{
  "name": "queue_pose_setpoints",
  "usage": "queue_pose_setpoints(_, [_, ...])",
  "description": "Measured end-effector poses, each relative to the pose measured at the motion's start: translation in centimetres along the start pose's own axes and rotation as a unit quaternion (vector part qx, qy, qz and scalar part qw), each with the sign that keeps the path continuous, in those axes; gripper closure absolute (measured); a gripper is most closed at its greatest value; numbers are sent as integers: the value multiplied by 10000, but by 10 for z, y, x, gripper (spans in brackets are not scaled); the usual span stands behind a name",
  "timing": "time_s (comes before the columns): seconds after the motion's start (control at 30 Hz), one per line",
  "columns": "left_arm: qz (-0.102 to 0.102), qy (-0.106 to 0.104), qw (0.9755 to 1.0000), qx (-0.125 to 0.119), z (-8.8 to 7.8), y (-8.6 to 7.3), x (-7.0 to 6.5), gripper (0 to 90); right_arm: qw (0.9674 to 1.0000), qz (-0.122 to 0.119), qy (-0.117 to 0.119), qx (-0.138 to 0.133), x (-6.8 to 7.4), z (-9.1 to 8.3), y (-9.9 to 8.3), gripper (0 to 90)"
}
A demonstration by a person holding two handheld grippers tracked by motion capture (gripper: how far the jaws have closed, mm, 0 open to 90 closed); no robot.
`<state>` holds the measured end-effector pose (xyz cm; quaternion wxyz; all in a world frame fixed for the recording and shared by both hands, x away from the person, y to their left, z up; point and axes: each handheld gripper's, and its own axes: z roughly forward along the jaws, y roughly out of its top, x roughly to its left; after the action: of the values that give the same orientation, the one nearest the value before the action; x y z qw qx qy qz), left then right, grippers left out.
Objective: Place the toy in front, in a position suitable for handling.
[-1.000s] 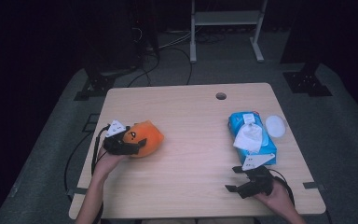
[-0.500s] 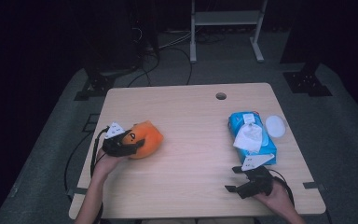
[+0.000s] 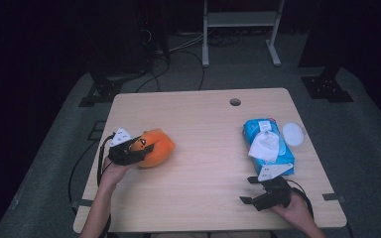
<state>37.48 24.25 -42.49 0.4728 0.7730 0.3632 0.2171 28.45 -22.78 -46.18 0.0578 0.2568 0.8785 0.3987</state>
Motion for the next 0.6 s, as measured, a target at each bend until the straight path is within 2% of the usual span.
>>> queue_pose_setpoints(0.2, [-41, -238, 9995, -208, -2, 8, -7, 429, 10000, 0, -5, -2, 0, 0, 0, 220])
queue_pose_setpoints(0.4, [81, -578, 9975, -388, -3, 20, -25, 429, 10000, -6, -30, -11, -1, -2, 0, 219])
queue_pose_setpoints(0.5, [176, -826, 9952, -494, -2, 27, -39, 429, 10000, 2, -65, -33, -2, -4, -1, 219])
queue_pose_setpoints(0.53, [176, -826, 9952, -494, -2, 27, -39, 428, 10000, 22, -78, -48, -3, -5, -1, 220])
queue_pose_setpoints(0.6, [283, -1069, 9924, -546, 2, 33, -55, 428, 9999, 38, -103, -58, -4, -7, -2, 219])
